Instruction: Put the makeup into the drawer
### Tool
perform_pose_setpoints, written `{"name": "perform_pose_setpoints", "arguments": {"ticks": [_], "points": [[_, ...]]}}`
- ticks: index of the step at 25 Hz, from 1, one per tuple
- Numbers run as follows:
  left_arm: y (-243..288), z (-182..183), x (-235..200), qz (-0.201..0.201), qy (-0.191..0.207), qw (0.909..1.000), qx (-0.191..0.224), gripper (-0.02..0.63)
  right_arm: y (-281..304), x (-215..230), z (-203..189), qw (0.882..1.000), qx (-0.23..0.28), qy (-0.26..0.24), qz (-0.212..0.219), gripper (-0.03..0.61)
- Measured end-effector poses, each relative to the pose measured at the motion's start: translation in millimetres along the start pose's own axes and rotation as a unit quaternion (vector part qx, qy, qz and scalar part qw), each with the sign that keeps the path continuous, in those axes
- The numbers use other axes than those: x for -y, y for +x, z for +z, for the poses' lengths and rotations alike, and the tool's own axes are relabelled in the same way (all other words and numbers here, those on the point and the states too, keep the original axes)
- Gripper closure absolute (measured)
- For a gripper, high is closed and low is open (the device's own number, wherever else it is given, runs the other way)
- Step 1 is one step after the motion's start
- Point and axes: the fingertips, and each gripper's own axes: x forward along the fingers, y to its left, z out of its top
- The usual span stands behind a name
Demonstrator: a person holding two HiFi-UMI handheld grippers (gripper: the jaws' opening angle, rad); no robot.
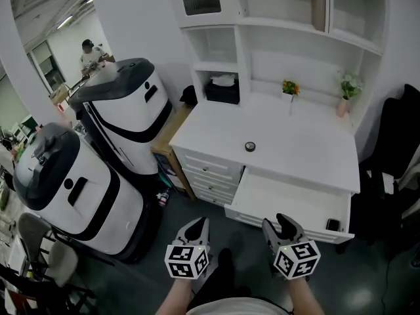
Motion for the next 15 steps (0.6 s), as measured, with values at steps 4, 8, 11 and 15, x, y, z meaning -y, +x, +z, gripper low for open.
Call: {"name": "perform_pose_setpoints", "arguments": {"ticks": [4, 8, 11, 15], "points": [[29, 9, -24, -0.004, 0.0, 1.0, -0.004, 0.612, 40, 5, 10, 1.0, -0.003, -0.003, -0.01, 0.411], [59, 19, -50, -0.008, 0.0, 0.9999, -0.012, 0.611, 82, 9, 22, 1.0, -0.007, -0.002, -0.018, 0.411], [80, 28, -65, -0.015, 0.002, 0.9997, -0.018, 0.612, 106, 12, 31, 1.0, -0.009, -0.001, -0.026, 0.411], [105, 40, -84, -0.028, 0.005, 0.9994, -0.022, 0.612, 135, 15, 39, 0.999, -0.015, -0.005, -0.039, 0.411]]}}
